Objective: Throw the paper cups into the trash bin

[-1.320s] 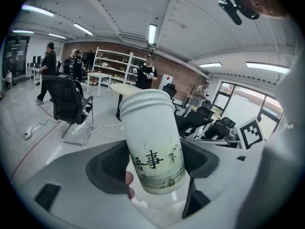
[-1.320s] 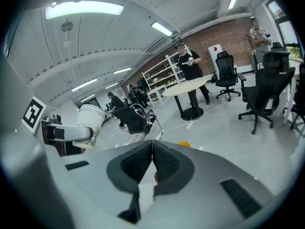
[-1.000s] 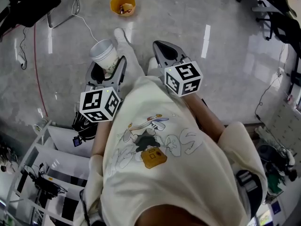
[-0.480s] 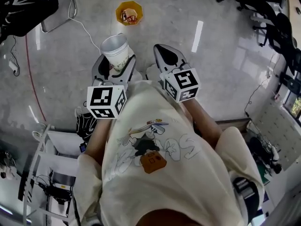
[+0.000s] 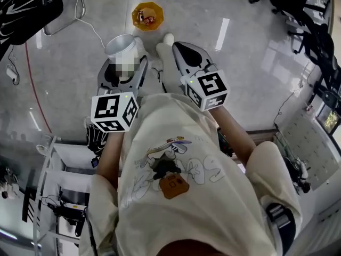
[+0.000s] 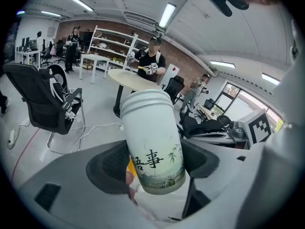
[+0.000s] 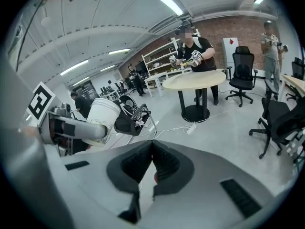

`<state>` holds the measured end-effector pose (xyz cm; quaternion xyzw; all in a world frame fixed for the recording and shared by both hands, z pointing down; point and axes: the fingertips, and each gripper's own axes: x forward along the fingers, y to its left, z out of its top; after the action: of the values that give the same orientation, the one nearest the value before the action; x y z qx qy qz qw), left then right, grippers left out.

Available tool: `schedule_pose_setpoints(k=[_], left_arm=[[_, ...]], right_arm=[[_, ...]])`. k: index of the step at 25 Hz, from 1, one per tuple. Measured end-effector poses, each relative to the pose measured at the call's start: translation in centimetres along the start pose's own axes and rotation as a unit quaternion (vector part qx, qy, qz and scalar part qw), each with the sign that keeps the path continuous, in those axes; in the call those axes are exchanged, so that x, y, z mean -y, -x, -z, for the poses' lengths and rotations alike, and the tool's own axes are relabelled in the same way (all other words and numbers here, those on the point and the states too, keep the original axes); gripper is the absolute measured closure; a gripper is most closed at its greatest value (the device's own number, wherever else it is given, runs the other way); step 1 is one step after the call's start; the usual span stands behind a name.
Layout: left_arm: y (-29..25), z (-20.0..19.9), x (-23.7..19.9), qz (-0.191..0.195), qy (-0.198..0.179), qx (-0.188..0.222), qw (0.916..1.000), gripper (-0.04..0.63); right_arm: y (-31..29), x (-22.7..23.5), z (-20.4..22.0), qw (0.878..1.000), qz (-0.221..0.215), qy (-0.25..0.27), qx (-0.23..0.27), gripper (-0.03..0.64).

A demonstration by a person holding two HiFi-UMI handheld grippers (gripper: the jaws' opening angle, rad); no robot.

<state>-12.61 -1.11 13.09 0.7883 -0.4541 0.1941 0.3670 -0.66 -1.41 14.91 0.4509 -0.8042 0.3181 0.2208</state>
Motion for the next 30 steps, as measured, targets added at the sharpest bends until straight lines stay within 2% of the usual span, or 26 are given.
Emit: schedule_pose_setpoints(k=[4, 9, 14, 19, 30], left_arm=[[-2.7, 0.5, -1.2, -0.017, 0.009, -0.006, 0.9998, 0.258], [-8.1, 2.6, -3.1, -0.020, 0.014, -0.012, 0.9996, 0.258], [-12.9, 6.9, -6.4, -0.035, 0.036, -0.028, 0.9983, 0.258], [-17.8, 12.0, -10.3, -0.048, 0.021, -0.046, 0.9975, 0.259], [-28.0, 22.6, -16.2, -0.037, 0.042, -0.076, 0.9955, 0.259]], right_arm=[[-2.0, 1.9, 0.9, 1.000, -0.019, 0.013, -0.016, 0.609], [-6.4, 5.1, 3.2, 0.999, -0.032, 0.020, -0.027, 0.609], [-11.2, 7.3, 7.6, 0.997, -0.046, 0.029, -0.050, 0.609], [-16.2, 9.0, 12.0, 0.997, -0.045, 0.031, -0.055, 0.609], [-27.7, 13.8, 20.8, 0.997, -0.023, 0.035, -0.066, 0.609]])
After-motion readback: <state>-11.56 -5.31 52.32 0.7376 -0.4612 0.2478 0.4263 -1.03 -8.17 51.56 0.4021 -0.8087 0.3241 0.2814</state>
